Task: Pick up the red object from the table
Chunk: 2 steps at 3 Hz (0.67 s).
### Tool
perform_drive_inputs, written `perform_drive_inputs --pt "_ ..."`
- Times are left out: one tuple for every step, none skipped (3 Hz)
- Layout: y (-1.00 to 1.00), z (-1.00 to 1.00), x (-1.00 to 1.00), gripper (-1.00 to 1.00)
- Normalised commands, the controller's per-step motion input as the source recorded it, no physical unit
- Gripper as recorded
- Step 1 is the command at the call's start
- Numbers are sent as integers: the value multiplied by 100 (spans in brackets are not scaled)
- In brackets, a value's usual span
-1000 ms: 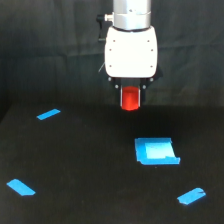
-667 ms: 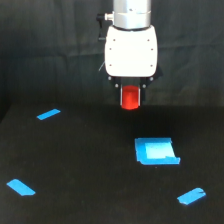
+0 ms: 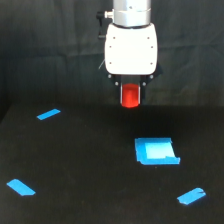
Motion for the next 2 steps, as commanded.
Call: perform_drive_inputs --pt "-2 17 5 -94" --pt "-6 5 -2 -90"
